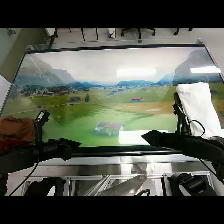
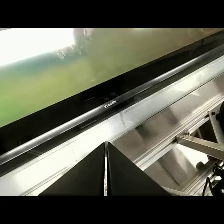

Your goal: Fold the shirts.

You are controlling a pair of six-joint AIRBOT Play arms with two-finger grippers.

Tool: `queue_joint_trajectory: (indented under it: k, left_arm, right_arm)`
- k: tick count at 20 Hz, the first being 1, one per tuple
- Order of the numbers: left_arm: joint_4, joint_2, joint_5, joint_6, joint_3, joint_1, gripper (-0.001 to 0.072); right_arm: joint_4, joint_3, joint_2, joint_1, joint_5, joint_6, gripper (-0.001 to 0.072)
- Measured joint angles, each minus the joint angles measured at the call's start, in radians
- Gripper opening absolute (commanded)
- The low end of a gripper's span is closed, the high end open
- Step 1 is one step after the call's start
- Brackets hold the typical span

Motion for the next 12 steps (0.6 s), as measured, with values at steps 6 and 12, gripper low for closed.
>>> queue_joint_trajectory:
  k: [6, 12]
  left_arm:
    - [0.081, -0.11, -0.008, 0.002, 0.047, 0.0, 0.0019]
    - [0.703, -0.339, -0.014, -0.158, 0.286, 0.03, 0.0705]
  right_arm:
    - [0.0, 0.0, 0.0, 0.0, 0.0, 0.0, 0.0024]
    - [0.0, 0.0, 0.0, 0.0, 0.0, 0.0, 0.0024]
